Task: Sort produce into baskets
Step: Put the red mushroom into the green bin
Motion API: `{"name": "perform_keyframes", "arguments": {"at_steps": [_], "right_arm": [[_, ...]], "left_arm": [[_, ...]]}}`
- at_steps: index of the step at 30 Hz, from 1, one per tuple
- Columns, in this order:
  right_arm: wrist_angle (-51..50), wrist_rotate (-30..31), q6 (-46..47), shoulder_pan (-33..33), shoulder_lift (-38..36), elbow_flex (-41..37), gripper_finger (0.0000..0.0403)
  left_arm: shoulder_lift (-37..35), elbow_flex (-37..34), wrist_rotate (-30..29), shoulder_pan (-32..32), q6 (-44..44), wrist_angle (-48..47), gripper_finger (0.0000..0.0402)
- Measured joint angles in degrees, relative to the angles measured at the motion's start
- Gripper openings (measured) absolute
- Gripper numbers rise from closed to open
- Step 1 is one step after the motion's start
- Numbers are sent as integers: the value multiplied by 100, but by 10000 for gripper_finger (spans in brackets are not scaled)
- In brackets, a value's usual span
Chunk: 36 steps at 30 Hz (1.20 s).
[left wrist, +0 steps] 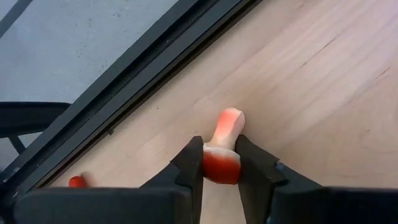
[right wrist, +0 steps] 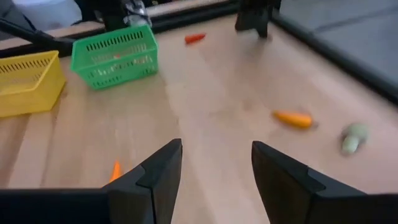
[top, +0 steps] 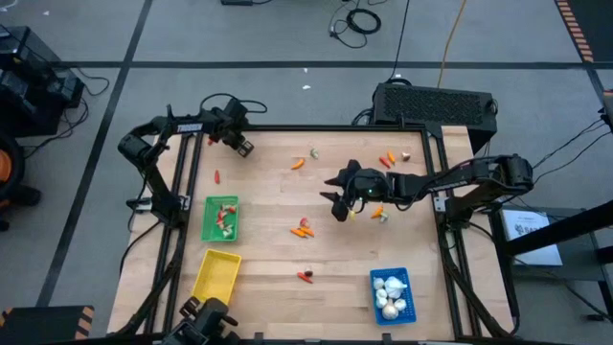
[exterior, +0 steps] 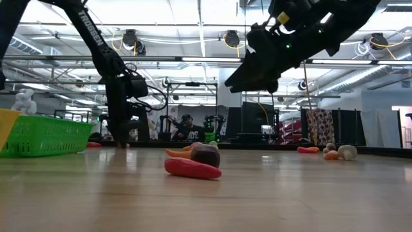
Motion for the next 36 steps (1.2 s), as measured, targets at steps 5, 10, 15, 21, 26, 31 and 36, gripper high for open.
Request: {"name": "perform_keyframes", "arguments": {"at_steps": [5,10,15,21,26,31,36], "right_arm": [[-178,-32,360,299,2,0,185],[179,-89,957,534,2,0,185],[346,-459,999,772,2,0,185],[361,-474,881,872,2,0,185],[188,-450,970,869,2,0,185],[2,-448,1058,851,2,0,185],[11,-446,1042,843,2,0,185]], "left_arm": [[-505,-24,108,-349,-188,-506,76],[-1352,-20,173,-1076,-399,-1472,77],[-2417,-201,201,-2229,-1051,-1999,77],[-3447,-638,-104,-3685,-2192,-2263,77],[-3981,-1139,-661,-4649,-3349,-2637,77],[-4193,-1697,-704,-5453,-4469,-2623,77],[-4194,-1891,-968,-6055,-5015,-2616,77]]}}
